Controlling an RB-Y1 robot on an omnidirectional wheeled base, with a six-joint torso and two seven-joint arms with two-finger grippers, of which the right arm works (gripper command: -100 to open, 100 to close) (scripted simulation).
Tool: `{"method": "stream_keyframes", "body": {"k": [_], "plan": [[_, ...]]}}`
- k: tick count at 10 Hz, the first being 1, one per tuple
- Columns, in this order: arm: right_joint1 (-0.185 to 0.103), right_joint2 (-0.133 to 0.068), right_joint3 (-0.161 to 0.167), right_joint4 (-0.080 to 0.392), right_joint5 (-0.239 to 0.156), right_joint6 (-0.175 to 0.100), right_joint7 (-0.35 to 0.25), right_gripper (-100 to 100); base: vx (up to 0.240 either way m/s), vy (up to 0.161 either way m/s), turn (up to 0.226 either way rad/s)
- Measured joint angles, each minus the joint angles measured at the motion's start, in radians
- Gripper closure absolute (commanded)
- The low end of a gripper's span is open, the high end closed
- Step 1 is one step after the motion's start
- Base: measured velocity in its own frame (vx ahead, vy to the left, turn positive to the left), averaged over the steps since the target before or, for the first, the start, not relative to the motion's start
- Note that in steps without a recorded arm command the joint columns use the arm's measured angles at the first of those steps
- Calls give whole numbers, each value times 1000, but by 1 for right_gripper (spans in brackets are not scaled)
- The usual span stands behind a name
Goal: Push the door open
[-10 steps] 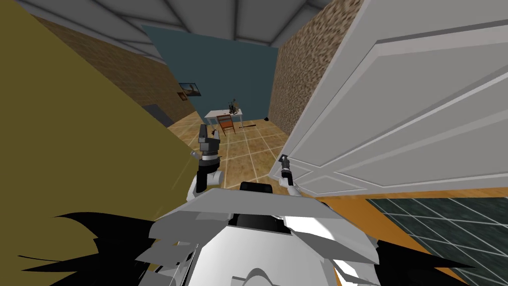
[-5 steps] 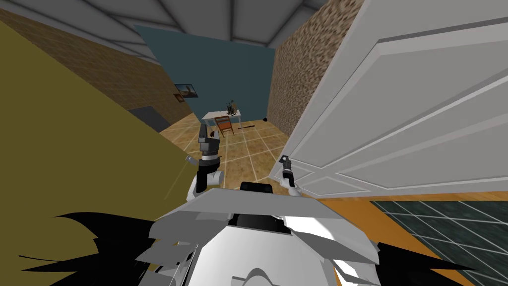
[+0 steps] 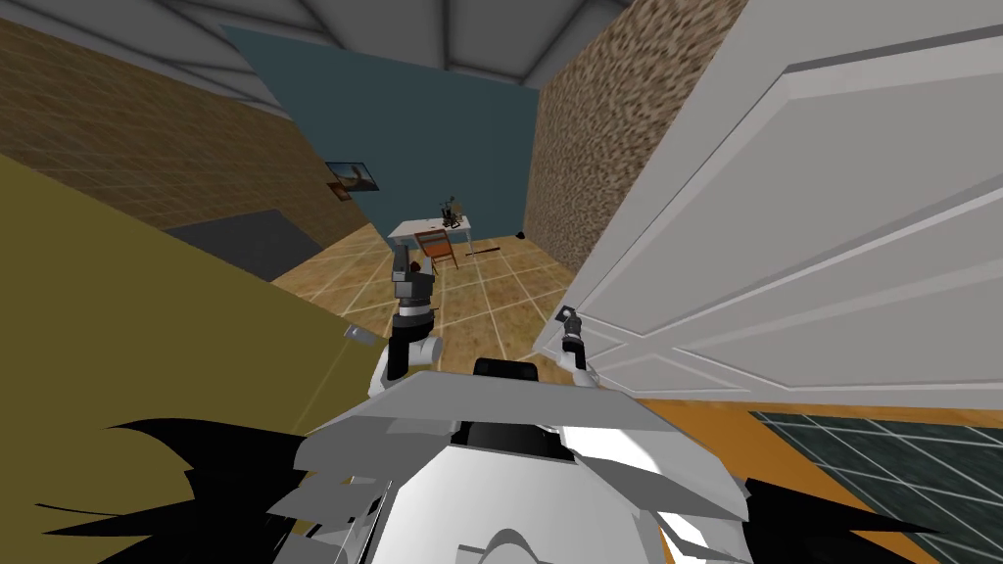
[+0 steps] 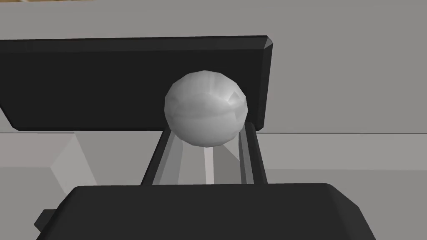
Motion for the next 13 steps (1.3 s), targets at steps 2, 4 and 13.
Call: {"method": "stream_keyframes", "body": {"k": [2, 4, 13], "plan": [[-2, -3, -20, 6, -11, 0, 7, 100, 140, 42, -43], [-12, -7, -43, 26, -24, -10, 11, 100, 179, 62, -85], [-11, -28, -122, 53, -70, -16, 29, 100, 165, 24, -53]]}}
